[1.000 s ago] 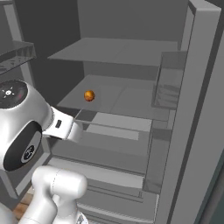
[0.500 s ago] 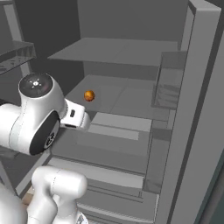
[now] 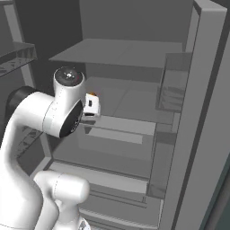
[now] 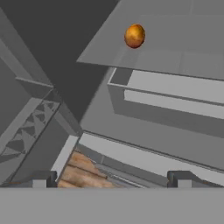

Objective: Retrieve the orange and peach from the fridge and place them into the bowl on the dining table.

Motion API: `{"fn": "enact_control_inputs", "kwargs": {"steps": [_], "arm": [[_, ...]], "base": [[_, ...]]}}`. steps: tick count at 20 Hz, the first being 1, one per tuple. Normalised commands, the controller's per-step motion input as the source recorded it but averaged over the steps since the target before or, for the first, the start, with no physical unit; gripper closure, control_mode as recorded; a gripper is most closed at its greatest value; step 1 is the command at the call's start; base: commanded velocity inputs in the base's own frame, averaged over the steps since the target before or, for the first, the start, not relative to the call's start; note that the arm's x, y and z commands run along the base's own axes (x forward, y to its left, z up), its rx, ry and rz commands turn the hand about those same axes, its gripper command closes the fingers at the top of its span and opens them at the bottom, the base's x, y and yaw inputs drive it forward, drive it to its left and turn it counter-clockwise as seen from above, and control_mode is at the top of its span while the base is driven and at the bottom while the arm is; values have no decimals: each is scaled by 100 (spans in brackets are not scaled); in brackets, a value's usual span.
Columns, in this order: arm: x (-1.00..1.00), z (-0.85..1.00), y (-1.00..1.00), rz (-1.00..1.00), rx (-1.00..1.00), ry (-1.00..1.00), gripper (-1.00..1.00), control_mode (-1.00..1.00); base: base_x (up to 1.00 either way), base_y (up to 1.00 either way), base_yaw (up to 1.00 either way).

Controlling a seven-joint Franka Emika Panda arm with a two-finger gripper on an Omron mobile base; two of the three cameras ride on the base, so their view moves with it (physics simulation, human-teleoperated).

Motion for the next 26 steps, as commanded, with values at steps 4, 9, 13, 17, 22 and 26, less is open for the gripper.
{"fn": "enact_control_inputs", "kwargs": {"steps": [4,9,13,17,22,26], "arm": [[64,-37,0,11,-4,0,-100,-100],[49,-37,2,3,-2,-7,-100,-100],[13,-26,7,0,-4,-18,-100,-100],[2,-1,9,0,0,-7,-100,-100],[1,0,8,0,0,0,-100,-100],[7,0,9,0,0,0,-100,-100]], "base": [[0,0,0],[0,0,0],[0,0,0],[0,0,0],[0,0,0],[0,0,0]]}}
